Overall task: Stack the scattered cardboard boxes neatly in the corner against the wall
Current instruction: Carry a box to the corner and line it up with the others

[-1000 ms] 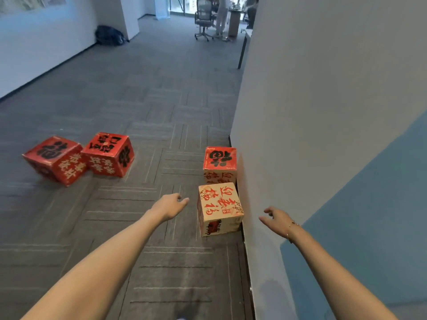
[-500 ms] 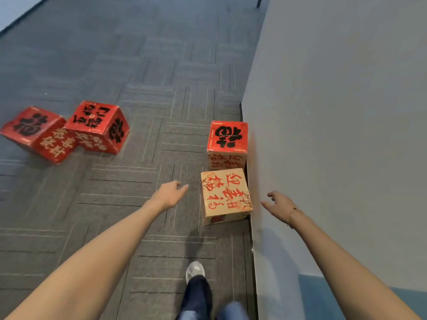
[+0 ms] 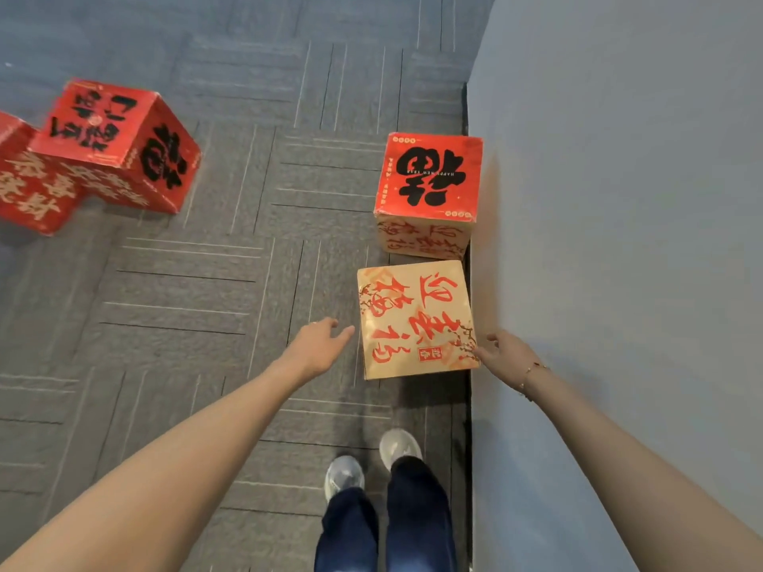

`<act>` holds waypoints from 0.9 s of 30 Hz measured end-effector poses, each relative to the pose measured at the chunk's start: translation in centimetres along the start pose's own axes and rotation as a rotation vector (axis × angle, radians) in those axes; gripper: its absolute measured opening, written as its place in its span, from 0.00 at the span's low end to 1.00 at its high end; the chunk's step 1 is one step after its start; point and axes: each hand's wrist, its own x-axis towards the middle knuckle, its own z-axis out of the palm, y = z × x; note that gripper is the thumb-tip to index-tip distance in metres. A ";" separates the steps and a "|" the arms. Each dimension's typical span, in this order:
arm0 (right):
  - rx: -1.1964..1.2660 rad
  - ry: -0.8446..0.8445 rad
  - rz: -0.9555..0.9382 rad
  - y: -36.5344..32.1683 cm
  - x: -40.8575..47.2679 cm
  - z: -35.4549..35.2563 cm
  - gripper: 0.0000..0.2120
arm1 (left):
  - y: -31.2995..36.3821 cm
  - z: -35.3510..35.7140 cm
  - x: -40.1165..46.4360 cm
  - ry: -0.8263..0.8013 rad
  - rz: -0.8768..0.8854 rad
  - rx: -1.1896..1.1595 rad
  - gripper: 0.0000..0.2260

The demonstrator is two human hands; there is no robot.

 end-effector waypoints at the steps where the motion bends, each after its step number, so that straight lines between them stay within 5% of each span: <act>1: 0.002 -0.017 0.005 0.5 2.0 0.7 0.18 | -0.2 1.1 1.7 0.005 -0.014 -0.027 0.26; 14: 0.015 0.039 0.041 9.2 23.7 8.8 0.18 | -3.3 14.2 21.6 -0.013 -0.073 -0.046 0.22; 20: 0.178 -0.032 0.101 11.4 27.4 10.5 0.15 | -5.0 16.7 23.9 -0.020 -0.144 -0.227 0.28; 27: 0.312 0.003 0.101 9.1 26.8 9.0 0.11 | -4.8 14.6 22.2 0.131 -0.133 -0.265 0.15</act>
